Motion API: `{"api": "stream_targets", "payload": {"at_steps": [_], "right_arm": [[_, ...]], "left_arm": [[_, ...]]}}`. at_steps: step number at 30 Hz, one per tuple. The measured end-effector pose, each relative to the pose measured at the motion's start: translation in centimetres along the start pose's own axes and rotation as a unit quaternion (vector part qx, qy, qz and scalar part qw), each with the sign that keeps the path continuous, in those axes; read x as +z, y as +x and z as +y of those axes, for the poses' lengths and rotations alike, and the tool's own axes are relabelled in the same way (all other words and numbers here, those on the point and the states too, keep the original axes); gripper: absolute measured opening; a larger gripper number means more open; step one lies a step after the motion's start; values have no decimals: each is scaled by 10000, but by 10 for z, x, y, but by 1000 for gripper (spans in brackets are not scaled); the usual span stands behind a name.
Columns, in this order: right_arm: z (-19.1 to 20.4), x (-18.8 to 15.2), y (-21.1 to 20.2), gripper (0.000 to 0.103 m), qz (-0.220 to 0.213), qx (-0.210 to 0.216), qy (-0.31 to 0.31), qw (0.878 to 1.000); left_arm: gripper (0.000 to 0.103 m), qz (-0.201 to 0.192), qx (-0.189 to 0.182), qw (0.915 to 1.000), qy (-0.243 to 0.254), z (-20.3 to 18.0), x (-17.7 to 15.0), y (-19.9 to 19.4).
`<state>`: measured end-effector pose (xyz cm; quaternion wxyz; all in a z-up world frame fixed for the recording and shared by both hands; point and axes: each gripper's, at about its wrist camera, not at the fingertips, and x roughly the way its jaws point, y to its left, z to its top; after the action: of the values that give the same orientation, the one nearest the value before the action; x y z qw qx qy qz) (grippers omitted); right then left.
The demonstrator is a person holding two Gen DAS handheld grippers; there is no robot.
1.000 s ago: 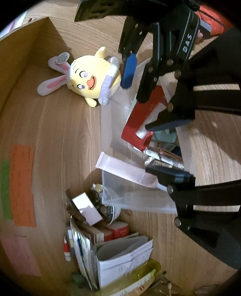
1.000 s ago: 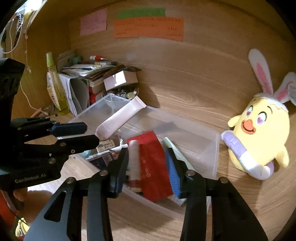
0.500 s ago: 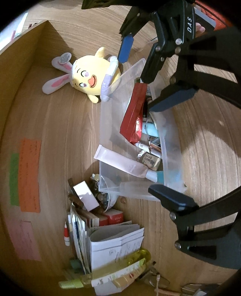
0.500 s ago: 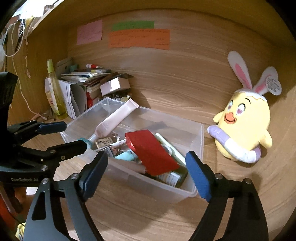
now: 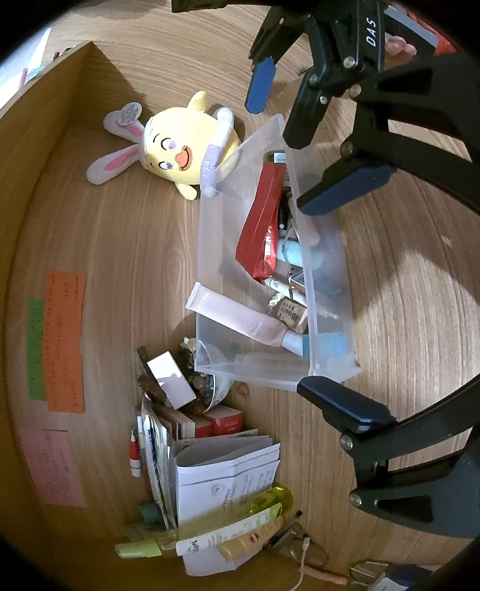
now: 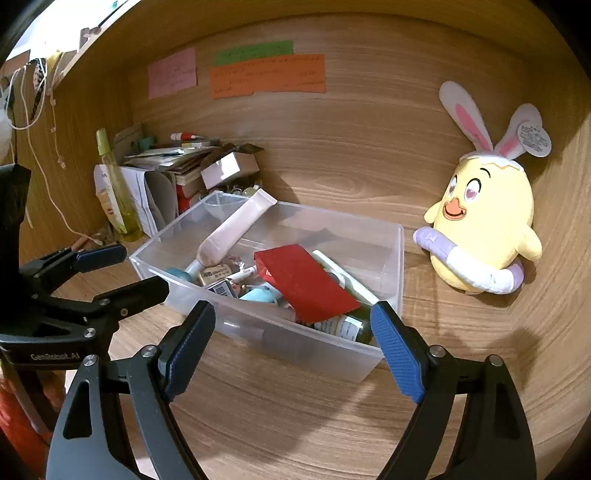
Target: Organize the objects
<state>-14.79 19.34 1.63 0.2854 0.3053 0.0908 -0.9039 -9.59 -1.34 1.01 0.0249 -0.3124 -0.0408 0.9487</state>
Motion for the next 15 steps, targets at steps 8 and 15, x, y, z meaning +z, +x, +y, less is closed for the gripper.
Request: {"api": "stream_targets", "payload": {"at_steps": [8,15], "right_arm": [[-1,0,-4,84,-46,11,70,10000],[-3,-2,-4,84,-14,42,129,9999]], "left_arm": [[92,-80,63,9999,114,-4,-1,-5],[92,-88,43,9997,212,-8,-2,-6]]}}
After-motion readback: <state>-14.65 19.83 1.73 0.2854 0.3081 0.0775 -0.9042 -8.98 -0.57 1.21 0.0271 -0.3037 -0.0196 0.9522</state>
